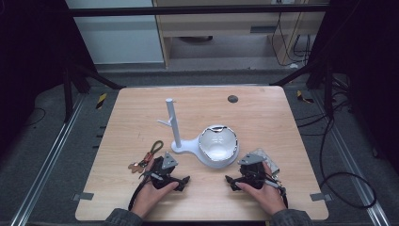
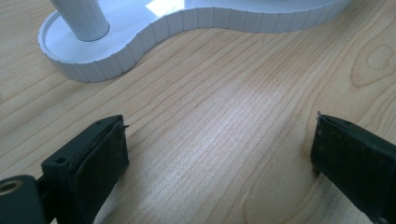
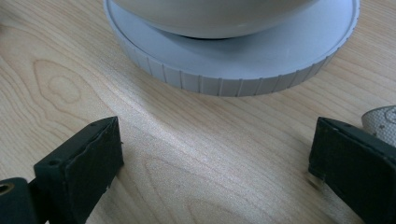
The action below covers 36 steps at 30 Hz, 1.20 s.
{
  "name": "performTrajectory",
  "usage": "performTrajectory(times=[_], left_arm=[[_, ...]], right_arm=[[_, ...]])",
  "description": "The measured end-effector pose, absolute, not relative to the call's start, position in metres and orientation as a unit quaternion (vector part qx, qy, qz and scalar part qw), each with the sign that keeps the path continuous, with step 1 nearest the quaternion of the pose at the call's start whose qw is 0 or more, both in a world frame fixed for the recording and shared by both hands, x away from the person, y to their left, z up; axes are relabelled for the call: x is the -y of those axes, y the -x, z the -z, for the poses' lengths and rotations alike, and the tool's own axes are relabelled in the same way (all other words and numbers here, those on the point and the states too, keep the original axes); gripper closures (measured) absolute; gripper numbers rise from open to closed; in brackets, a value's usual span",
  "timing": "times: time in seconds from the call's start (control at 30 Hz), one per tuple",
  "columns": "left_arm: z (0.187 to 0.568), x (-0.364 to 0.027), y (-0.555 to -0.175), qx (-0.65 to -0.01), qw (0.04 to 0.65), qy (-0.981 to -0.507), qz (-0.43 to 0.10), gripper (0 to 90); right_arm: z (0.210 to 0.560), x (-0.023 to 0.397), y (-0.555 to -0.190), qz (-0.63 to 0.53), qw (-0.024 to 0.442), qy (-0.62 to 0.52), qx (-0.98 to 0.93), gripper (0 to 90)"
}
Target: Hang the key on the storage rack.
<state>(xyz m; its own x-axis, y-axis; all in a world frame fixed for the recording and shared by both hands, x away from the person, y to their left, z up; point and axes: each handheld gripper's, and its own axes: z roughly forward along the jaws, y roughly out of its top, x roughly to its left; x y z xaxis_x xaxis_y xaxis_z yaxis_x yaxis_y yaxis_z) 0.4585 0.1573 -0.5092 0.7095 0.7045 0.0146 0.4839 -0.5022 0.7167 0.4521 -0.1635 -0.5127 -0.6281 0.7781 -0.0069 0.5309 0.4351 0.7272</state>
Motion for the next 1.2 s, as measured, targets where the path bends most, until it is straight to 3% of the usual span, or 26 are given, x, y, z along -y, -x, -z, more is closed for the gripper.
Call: performTrajectory(times=[0.17, 0.47, 0.7, 0.9, 1.0, 1.2], left_arm=[[0.507, -0.159, -0.457, -0.351, 0.363, -0.850, -0.152, 5.9], [0.468, -0.191, -0.456, -0.378, 0.301, -0.860, -0.166, 7.9], [0.437, -0.221, -0.479, -0.395, 0.257, -0.862, -0.186, 8.6], [0.424, -0.238, -0.495, -0.414, 0.241, -0.862, -0.165, 18.6], [0.424, -0.242, -0.499, -0.425, 0.236, -0.860, -0.157, 27.2], [0.435, -0.238, -0.505, -0.412, 0.214, -0.875, -0.137, 35.2]], right_arm=[[0.513, 0.163, -0.452, -0.355, 0.173, -0.395, -0.829, 2.5], [0.513, 0.166, -0.449, -0.354, 0.175, -0.395, -0.829, 2.8], [0.513, 0.166, -0.448, -0.355, 0.174, -0.394, -0.830, 2.7], [0.513, 0.165, -0.448, -0.353, 0.174, -0.396, -0.830, 2.1], [0.513, 0.166, -0.448, -0.353, 0.175, -0.395, -0.830, 2.1], [0.513, 0.166, -0.448, -0.353, 0.173, -0.396, -0.830, 2.2]])
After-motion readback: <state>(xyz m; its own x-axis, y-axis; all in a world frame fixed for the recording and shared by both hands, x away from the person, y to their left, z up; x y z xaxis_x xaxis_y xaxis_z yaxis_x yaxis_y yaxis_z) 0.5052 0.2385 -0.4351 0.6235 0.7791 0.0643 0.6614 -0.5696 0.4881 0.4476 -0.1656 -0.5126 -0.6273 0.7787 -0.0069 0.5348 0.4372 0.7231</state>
